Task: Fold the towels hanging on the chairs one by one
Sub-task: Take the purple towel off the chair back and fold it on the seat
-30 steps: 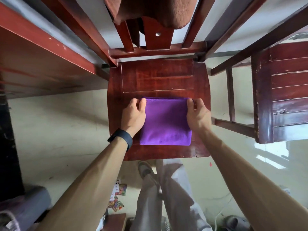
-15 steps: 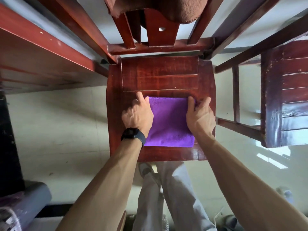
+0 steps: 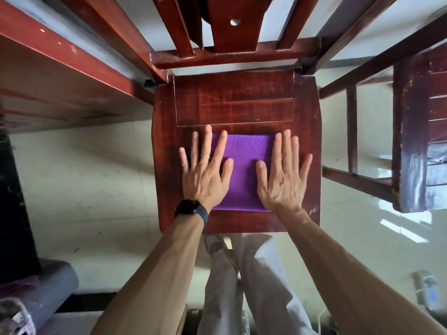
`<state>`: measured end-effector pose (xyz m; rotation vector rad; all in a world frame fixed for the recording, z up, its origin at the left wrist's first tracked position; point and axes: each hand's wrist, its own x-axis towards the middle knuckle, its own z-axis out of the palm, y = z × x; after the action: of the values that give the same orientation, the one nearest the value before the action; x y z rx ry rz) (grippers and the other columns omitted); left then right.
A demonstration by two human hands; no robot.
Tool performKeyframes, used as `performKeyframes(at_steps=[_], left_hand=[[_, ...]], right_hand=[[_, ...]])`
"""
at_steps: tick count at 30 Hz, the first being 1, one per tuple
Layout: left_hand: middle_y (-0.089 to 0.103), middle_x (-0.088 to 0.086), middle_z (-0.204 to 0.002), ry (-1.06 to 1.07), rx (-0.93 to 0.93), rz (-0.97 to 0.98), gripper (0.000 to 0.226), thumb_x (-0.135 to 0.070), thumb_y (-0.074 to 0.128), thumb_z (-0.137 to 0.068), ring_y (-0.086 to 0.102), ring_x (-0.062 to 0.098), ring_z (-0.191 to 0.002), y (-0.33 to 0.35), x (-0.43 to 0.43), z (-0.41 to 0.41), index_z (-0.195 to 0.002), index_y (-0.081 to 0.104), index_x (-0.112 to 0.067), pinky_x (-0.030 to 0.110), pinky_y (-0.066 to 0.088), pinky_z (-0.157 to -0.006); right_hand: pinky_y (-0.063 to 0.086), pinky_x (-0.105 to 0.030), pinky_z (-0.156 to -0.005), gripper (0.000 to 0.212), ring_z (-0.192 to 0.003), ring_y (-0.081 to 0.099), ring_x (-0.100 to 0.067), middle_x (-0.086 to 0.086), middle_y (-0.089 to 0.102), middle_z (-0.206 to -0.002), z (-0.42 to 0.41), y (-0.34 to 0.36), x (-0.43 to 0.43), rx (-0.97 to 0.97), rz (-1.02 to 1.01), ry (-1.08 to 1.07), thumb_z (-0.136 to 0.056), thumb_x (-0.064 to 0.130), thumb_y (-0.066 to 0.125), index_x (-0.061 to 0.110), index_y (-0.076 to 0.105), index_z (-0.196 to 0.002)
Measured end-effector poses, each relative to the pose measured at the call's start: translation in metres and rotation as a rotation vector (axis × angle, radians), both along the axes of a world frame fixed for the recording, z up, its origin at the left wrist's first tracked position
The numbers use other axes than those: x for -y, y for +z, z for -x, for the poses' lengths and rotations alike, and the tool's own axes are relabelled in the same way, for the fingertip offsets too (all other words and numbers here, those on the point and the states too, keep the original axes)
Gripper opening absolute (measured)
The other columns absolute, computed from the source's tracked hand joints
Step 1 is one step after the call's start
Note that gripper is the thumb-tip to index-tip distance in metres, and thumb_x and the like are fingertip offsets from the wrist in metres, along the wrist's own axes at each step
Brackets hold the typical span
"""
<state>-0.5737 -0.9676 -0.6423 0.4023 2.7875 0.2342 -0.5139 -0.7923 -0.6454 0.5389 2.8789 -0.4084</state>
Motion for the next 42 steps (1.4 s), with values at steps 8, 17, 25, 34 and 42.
performKeyframes(at_steps=[8, 17, 25, 34, 42], left_hand=[[0.055, 0.023, -0.129, 0.783, 0.122, -0.357, 0.058, -0.025, 0.055, -0.096, 0.051, 0.038, -0.117, 0.038, -0.025, -0.005, -0.150, 0.038, -0.013, 0.044, 0.040, -0.098], [0.073, 0.006, -0.101, 0.945, 0.658, -0.531, 0.044, -0.029, 0.077, -0.074, 0.070, 0.027, -0.097, 0.052, 0.004, 0.021, -0.113, 0.066, -0.010, 0.041, 0.055, -0.093], [0.073, 0.011, -0.105, 0.726, 0.773, -0.816, 0.034, -0.013, 0.075, -0.084, 0.068, 0.016, -0.092, 0.136, 0.020, 0.028, -0.116, 0.064, -0.011, 0.019, 0.052, -0.083], [0.074, 0.005, -0.111, 0.509, 0.926, -1.061, 0.044, -0.016, 0.071, -0.089, 0.071, 0.022, -0.098, 0.355, 0.004, 0.011, -0.128, 0.060, -0.034, 0.042, 0.059, -0.077], [0.071, 0.013, -0.115, 0.225, 1.031, -1.085, 0.046, -0.012, 0.071, -0.088, 0.071, 0.028, -0.094, 0.503, -0.051, -0.038, -0.125, 0.062, -0.037, 0.037, 0.057, -0.068]], right_hand=[[0.035, -0.041, -0.105, 0.058, -0.120, 0.049, -0.033, -0.012, 0.054, -0.131, 0.021, 0.048, 0.007, 0.082, 0.459, -0.663, -0.087, 0.033, 0.066, 0.013, 0.050, -0.139], [0.057, -0.039, -0.090, 0.044, -0.095, 0.069, -0.023, 0.001, 0.072, -0.102, 0.036, 0.059, -0.034, 0.412, 0.815, -0.811, -0.069, 0.023, 0.083, 0.022, 0.071, -0.111], [0.056, -0.031, -0.060, 0.024, -0.069, 0.070, -0.022, -0.008, 0.068, -0.078, 0.005, 0.139, -0.060, 0.237, 1.179, -0.677, -0.079, 0.013, 0.083, 0.017, 0.062, -0.088], [0.057, -0.063, -0.083, 0.047, -0.108, 0.069, -0.037, -0.023, 0.067, -0.114, -0.053, 0.366, -0.085, 0.030, 1.406, -0.595, -0.090, 0.015, 0.073, 0.039, 0.058, -0.127], [0.061, -0.049, -0.071, 0.050, -0.096, 0.073, -0.027, -0.008, 0.072, -0.099, -0.169, 0.518, -0.097, -0.356, 1.309, -0.649, -0.091, 0.014, 0.071, 0.039, 0.057, -0.131]])
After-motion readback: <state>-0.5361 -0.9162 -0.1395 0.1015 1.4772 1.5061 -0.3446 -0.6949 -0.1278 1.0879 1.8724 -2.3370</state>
